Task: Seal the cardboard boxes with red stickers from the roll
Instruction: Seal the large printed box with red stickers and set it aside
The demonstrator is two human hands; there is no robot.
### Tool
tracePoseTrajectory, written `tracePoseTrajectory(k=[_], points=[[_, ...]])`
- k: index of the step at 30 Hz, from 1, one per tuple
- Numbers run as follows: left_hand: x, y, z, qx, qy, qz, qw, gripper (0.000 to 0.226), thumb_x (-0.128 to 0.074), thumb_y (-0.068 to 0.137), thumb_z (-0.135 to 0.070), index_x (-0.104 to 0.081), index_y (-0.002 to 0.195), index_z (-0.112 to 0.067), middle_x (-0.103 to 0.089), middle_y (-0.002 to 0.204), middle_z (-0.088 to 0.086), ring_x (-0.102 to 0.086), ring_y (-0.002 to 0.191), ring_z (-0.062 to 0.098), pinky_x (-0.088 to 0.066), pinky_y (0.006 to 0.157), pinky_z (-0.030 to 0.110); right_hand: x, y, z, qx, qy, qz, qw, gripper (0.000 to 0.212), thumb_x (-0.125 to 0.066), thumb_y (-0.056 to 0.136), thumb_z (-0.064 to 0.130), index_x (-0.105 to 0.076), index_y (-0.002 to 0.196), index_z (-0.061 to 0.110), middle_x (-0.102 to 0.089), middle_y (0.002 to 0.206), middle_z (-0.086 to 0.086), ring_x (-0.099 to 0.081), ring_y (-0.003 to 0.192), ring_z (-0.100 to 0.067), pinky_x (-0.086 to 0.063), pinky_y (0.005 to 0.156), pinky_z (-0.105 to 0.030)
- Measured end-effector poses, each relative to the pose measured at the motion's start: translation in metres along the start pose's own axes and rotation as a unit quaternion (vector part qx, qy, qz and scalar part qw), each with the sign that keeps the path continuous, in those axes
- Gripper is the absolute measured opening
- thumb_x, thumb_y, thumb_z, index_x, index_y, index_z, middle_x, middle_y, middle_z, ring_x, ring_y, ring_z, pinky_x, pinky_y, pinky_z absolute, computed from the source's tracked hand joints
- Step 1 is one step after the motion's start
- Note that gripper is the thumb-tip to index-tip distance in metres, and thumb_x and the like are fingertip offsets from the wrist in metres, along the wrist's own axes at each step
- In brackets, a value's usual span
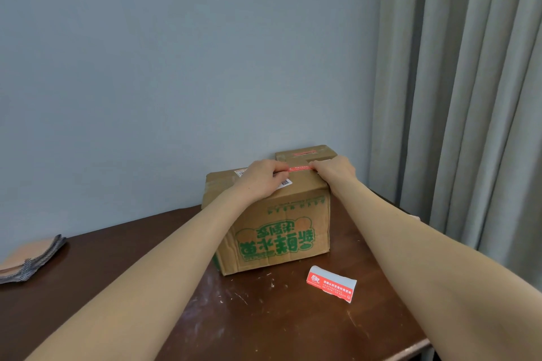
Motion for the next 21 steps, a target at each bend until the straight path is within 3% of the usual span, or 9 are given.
tracePoseTrajectory(k=[2,4,7,12,15,16,19,21], points=[[0.002,-0.004,0.003,0.005,-0.013,-0.003,1.0,0.034,-0.044,0.1,-0.02,-0.059,0.131,-0.02,-0.067,0.095,-0.002,-0.048,0.066,0.004,-0.032,0.059,0.012,0.0,-0.003,0.0,0.001,0.003,0.002,1.0,0.022,-0.064,0.077,0.032,-0.063,0.088,0.013,-0.061,0.082,-0.003,-0.059,0.075,-0.021,-0.05,0.069,-0.033],[0.004,-0.007,0.004,0.003,-0.015,-0.005,1.0,0.035,-0.044,0.1,-0.019,-0.058,0.132,-0.02,-0.068,0.088,0.001,-0.052,0.063,0.011,-0.033,0.053,0.013,0.0,-0.005,0.0,0.0,0.003,0.0,1.0,0.022,-0.063,0.077,0.031,-0.063,0.09,0.013,-0.062,0.085,-0.004,-0.059,0.075,-0.021,-0.051,0.071,-0.032],[0.006,-0.012,0.0,-0.002,-0.022,-0.007,1.0,0.035,-0.045,0.1,-0.019,-0.058,0.132,-0.019,-0.067,0.116,0.006,-0.061,0.086,0.025,-0.04,0.065,0.022,0.001,-0.007,-0.001,0.002,-0.007,0.0,1.0,0.018,-0.06,0.078,0.028,-0.062,0.087,0.012,-0.064,0.087,-0.005,-0.057,0.073,-0.022,-0.046,0.064,-0.03],[0.006,-0.011,0.001,0.005,-0.018,-0.014,1.0,0.034,-0.046,0.1,-0.02,-0.059,0.131,-0.018,-0.061,0.13,0.003,-0.063,0.089,0.019,-0.042,0.071,0.019,0.002,-0.008,0.001,0.011,-0.043,-0.003,0.999,0.019,-0.061,0.083,0.031,-0.059,0.085,0.013,-0.057,0.078,-0.002,-0.054,0.074,-0.022,-0.043,0.064,-0.028],[0.003,-0.008,0.005,-0.003,-0.014,-0.021,1.0,0.034,-0.046,0.099,-0.02,-0.06,0.13,-0.018,-0.062,0.129,0.002,-0.048,0.053,0.006,-0.038,0.05,0.008,0.002,-0.01,0.004,0.008,-0.025,0.0,1.0,0.021,-0.064,0.082,0.032,-0.057,0.081,0.013,-0.057,0.079,-0.003,-0.057,0.076,-0.022,-0.046,0.065,-0.03],[0.001,-0.006,0.007,-0.004,-0.014,-0.024,1.0,0.034,-0.046,0.099,-0.02,-0.06,0.129,-0.019,-0.063,0.128,0.002,-0.042,0.049,0.005,-0.036,0.047,0.008,0.004,-0.01,0.004,-0.001,-0.009,0.008,1.0,0.022,-0.067,0.081,0.031,-0.056,0.078,0.012,-0.057,0.077,-0.003,-0.057,0.074,-0.022,-0.046,0.064,-0.03],[0.0,-0.005,0.01,0.001,-0.007,-0.023,1.0,0.034,-0.045,0.099,-0.021,-0.06,0.13,-0.021,-0.066,0.124,0.001,-0.041,0.048,0.005,-0.033,0.045,0.011,0.009,-0.011,-0.002,-0.039,0.033,0.03,0.998,0.025,-0.074,0.079,0.018,-0.052,0.071,0.01,-0.053,0.067,-0.005,-0.05,0.057,-0.019,-0.044,0.052,-0.028],[0.001,-0.006,0.008,-0.001,-0.004,-0.027,1.0,0.034,-0.044,0.1,-0.02,-0.06,0.13,-0.019,-0.067,0.118,0.006,-0.048,0.054,0.002,-0.038,0.049,0.015,0.011,-0.012,-0.006,-0.028,0.022,0.011,0.999,0.013,-0.063,0.083,0.006,-0.055,0.073,0.009,-0.056,0.071,-0.009,-0.05,0.057,-0.021,-0.048,0.056,-0.03]])
Point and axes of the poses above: each hand's wrist, its own y-axis towards the middle knuckle, its own x-axis out of the back of the hand, z = x × y, the point moved 1 cm from there along y, towards the middle knuckle
